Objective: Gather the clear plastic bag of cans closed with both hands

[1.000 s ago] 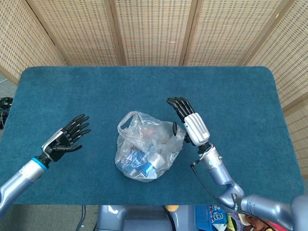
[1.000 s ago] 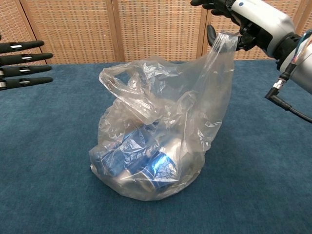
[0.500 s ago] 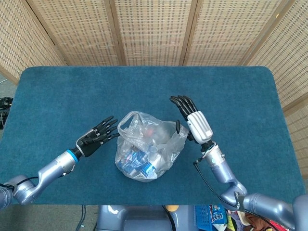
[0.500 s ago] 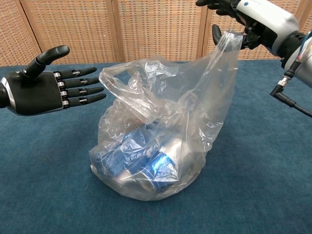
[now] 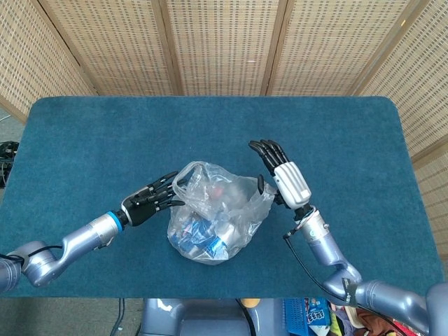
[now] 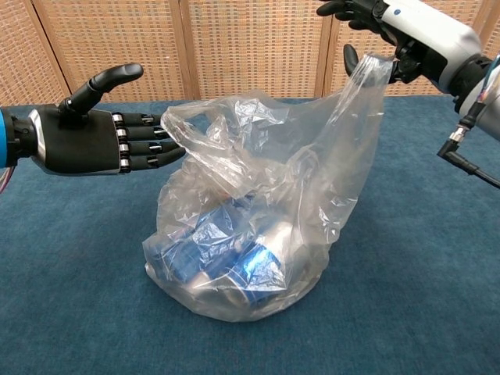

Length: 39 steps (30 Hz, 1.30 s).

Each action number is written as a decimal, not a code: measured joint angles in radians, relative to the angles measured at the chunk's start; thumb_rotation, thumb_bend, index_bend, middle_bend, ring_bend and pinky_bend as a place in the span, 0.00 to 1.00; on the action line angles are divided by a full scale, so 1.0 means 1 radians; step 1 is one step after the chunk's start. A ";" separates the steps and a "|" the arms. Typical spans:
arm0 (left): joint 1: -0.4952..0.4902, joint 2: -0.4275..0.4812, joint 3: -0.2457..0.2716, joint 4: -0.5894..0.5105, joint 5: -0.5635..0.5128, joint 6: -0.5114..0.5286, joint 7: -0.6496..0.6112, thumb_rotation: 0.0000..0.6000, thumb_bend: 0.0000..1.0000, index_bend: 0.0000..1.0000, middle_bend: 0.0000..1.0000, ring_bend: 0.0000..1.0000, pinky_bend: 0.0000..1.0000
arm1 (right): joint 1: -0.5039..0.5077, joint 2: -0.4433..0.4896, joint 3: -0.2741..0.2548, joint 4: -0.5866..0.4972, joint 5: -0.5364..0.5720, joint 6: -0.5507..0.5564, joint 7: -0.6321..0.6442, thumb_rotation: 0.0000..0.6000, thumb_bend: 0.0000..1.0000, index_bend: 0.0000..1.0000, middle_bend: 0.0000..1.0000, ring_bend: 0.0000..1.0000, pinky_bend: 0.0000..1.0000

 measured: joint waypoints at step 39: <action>-0.140 -0.114 -0.017 0.104 0.013 0.076 0.243 1.00 0.13 0.16 0.20 0.15 0.18 | -0.030 0.053 -0.016 -0.014 -0.012 0.035 0.049 1.00 0.82 0.00 0.11 0.00 0.00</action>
